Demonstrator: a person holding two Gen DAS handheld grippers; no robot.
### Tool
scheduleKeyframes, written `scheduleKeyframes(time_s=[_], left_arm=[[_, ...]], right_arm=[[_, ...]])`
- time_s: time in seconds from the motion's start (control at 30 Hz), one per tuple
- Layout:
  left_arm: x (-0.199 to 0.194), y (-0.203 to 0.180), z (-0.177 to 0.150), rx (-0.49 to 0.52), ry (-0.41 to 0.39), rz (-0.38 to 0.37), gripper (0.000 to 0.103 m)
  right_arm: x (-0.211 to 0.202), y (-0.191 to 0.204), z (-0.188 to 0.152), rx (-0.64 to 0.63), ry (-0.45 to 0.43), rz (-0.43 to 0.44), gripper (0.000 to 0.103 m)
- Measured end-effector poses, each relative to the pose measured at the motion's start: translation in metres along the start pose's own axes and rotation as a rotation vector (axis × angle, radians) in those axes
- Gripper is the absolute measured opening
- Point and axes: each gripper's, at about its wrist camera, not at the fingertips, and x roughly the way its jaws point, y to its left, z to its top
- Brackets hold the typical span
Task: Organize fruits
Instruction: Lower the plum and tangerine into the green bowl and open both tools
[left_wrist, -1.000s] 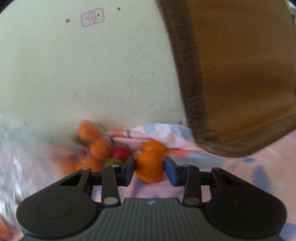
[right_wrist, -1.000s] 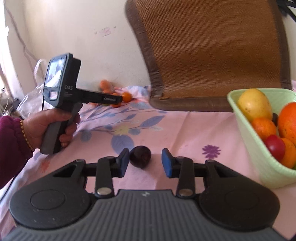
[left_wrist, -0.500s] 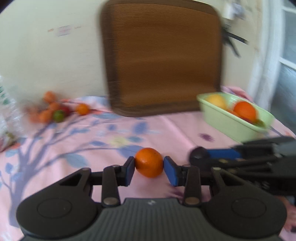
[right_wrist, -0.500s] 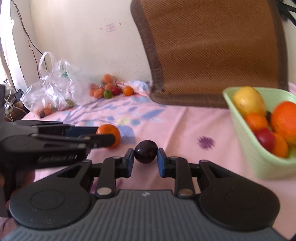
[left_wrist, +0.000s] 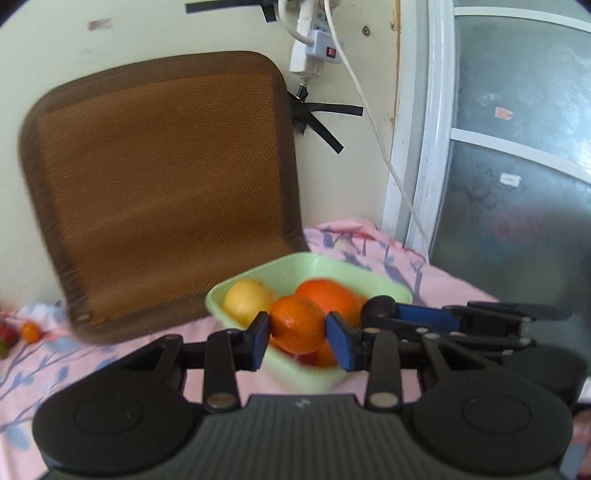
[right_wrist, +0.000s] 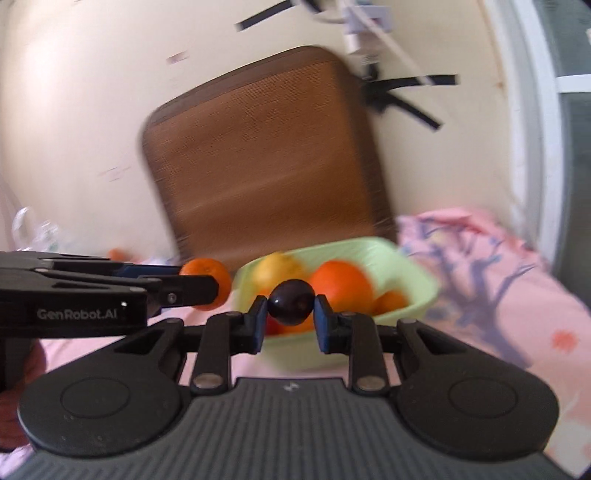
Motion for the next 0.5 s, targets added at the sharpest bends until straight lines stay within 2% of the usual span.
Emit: scheduleKeyframes(time_s=[0.13, 0.27, 0.33, 0.4, 0.5], left_arm=[[0.036, -0.006, 0.012, -0.017, 0.031, 0.014, 0.034], [0.058, -0.009, 0.007, -0.025, 0.072, 0.006, 0.035], [0.063, -0.009, 0.004, -0.033, 0.080, 0.005, 0.036], [0.065, -0.008, 0.005, -0.032, 0.074, 0.018, 0.041], [0.060, -0.001, 0.011, -0.039, 0.062, 0.027, 0.041]], right_arm=[[0.023, -0.017, 0.004, -0.001, 0.014, -0.058, 0.030], [0.027, -0.027, -0.005, 0.027, 0.023, -0.037, 0.031], [0.024, -0.023, -0.006, -0.015, 0.011, -0.053, 0.035], [0.023, -0.025, -0.007, -0.025, -0.003, -0.073, 0.043], [0.018, -0.034, -0.005, 0.018, -0.025, -0.061, 0.045]])
